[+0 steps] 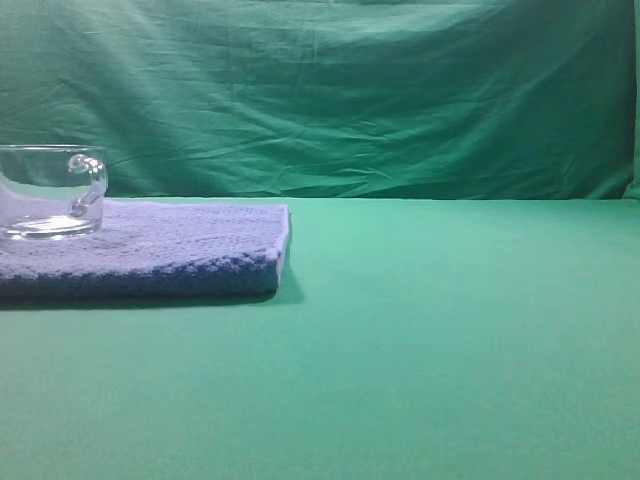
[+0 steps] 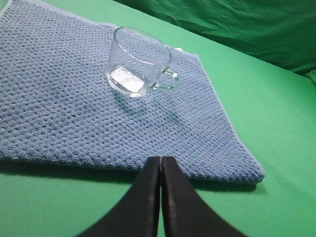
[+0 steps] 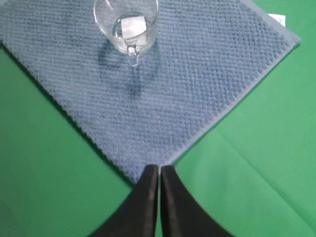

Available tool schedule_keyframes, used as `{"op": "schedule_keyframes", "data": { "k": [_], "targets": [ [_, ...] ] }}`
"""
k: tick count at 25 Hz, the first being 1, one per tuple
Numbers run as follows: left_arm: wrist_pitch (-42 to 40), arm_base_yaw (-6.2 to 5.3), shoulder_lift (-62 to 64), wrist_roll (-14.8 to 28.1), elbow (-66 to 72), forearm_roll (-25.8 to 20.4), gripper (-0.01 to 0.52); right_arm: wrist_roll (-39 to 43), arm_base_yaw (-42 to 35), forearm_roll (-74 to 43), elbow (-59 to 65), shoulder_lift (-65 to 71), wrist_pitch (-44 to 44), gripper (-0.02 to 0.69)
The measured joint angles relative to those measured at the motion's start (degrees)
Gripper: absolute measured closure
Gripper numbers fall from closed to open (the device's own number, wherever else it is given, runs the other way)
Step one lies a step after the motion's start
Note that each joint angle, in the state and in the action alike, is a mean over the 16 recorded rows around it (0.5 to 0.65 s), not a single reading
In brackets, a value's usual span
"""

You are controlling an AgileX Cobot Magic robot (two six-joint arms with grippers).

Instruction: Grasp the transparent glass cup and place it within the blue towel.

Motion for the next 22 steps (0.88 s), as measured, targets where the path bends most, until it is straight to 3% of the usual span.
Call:
{"op": "schedule_keyframes", "data": {
  "k": [14, 22],
  "targets": [
    [0.0, 0.00, 0.0, 0.0, 0.0, 0.0, 0.514, 11.1, 0.0, -9.1, 9.7, -14.5, 2.4, 0.665],
    [0.0, 0.00, 0.0, 0.0, 0.0, 0.0, 0.514, 13.4, -0.5, -13.4, 15.2, -20.5, -0.1, 0.665]
  ]
}}
